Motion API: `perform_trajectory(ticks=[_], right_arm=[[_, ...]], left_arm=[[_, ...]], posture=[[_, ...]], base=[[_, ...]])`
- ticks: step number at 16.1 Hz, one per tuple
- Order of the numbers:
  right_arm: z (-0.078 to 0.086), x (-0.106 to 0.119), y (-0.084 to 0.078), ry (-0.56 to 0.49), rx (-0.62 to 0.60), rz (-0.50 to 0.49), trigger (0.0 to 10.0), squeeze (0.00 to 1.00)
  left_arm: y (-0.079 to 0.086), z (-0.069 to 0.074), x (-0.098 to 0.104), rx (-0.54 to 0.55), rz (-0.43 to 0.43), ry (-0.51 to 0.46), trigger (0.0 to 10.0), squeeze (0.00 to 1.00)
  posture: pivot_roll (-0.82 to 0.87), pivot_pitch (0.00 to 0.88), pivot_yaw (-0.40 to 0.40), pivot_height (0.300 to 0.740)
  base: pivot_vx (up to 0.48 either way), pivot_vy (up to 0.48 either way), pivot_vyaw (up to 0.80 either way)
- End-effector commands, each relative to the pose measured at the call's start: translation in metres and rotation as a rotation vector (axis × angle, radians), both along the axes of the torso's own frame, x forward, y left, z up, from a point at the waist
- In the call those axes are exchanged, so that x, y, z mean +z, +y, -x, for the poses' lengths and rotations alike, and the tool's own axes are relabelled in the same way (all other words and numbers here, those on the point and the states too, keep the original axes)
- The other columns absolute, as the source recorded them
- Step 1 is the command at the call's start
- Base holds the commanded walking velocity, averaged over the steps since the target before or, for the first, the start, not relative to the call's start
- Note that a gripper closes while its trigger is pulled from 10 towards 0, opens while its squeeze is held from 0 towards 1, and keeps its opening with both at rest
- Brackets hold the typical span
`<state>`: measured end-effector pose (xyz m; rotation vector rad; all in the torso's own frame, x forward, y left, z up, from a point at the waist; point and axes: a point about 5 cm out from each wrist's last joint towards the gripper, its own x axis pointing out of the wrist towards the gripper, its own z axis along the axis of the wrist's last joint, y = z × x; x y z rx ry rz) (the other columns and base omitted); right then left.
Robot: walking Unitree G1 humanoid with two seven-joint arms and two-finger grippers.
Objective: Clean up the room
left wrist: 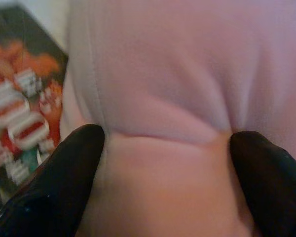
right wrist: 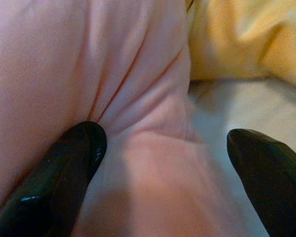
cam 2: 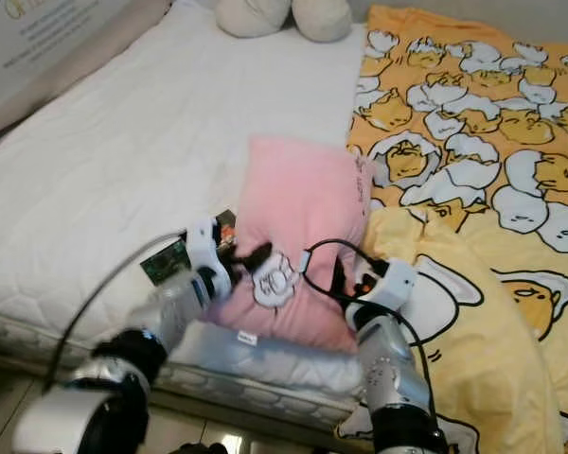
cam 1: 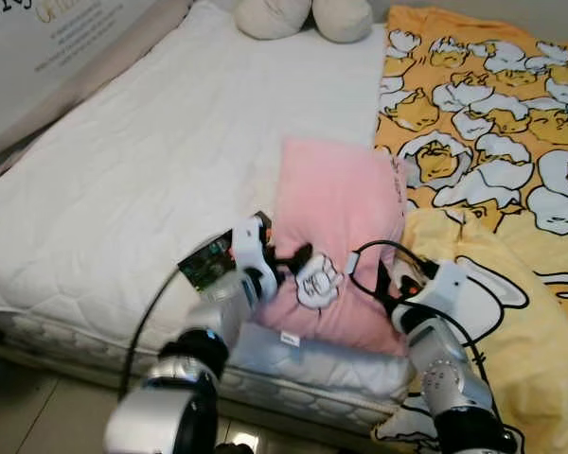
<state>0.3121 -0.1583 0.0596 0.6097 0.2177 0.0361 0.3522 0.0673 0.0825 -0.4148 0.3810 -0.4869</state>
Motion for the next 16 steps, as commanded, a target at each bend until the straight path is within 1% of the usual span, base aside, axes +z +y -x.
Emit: perform_trajectory(ticks=[1,2,3,5,6,7,8,9,12,16], right_arm=[[-0.002,-0.005,0.015,0.026,0.042,-0.023,4.3,0.00],[-0.002,-0.008,0.015,0.041,0.028,-0.044,0.0,0.00],[0.002,-0.014,0.015,0.069,0.022,-0.052,0.0,0.00],[0.010,-0.025,0.010,0.118,-0.001,-0.058,0.0,0.00],[0.015,-0.033,0.006,0.146,-0.015,-0.067,0.0,0.00],[0.015,-0.034,0.006,0.142,-0.010,-0.063,0.0,0.00],[0.016,-0.034,0.005,0.139,-0.008,-0.057,0.0,0.00],[0.015,-0.033,0.004,0.129,-0.006,-0.040,0.0,0.00],[0.010,-0.030,0.001,0.112,0.005,0.006,0.0,0.00],[0.002,-0.026,0.000,0.098,0.002,0.020,0.0,0.00]], left_arm=[[-0.017,0.012,-0.013,-0.064,0.006,0.063,10.0,0.00],[-0.020,0.015,-0.014,-0.083,0.003,0.061,5.8,0.00],[-0.020,0.017,-0.019,-0.076,-0.014,0.080,0.0,0.00],[-0.017,0.018,-0.022,-0.078,-0.050,0.082,0.0,0.00],[-0.016,0.018,-0.021,-0.103,-0.067,0.072,0.0,0.00],[-0.014,0.016,-0.019,-0.105,-0.087,0.054,0.0,0.00],[-0.014,0.016,-0.018,-0.108,-0.090,0.045,0.0,0.00],[-0.014,0.015,-0.016,-0.117,-0.104,0.028,0.0,0.00],[-0.012,0.013,-0.017,-0.107,-0.128,0.023,0.0,0.00],[-0.011,0.009,-0.014,-0.082,-0.132,0.013,0.0,0.00]], posture=[[0.11,0.224,0.019,0.735],[0.11,0.225,0.018,0.735],[0.11,0.229,0.014,0.735],[0.11,0.226,0.010,0.735],[0.11,0.222,0.012,0.735],[0.11,0.211,0.016,0.735],[0.11,0.202,0.017,0.735],[0.11,0.187,0.019,0.735],[0.11,0.137,0.014,0.735],[0.12,0.086,0.014,0.735]], base=[[0.000,0.000,0.00],[0.000,0.000,0.00],[0.000,0.000,0.00],[0.000,0.000,0.00],[0.000,0.000,0.00],[0.000,0.000,0.00],[0.000,0.000,0.00],[0.000,0.000,0.00],[0.000,0.000,0.00],[0.000,0.000,0.00]])
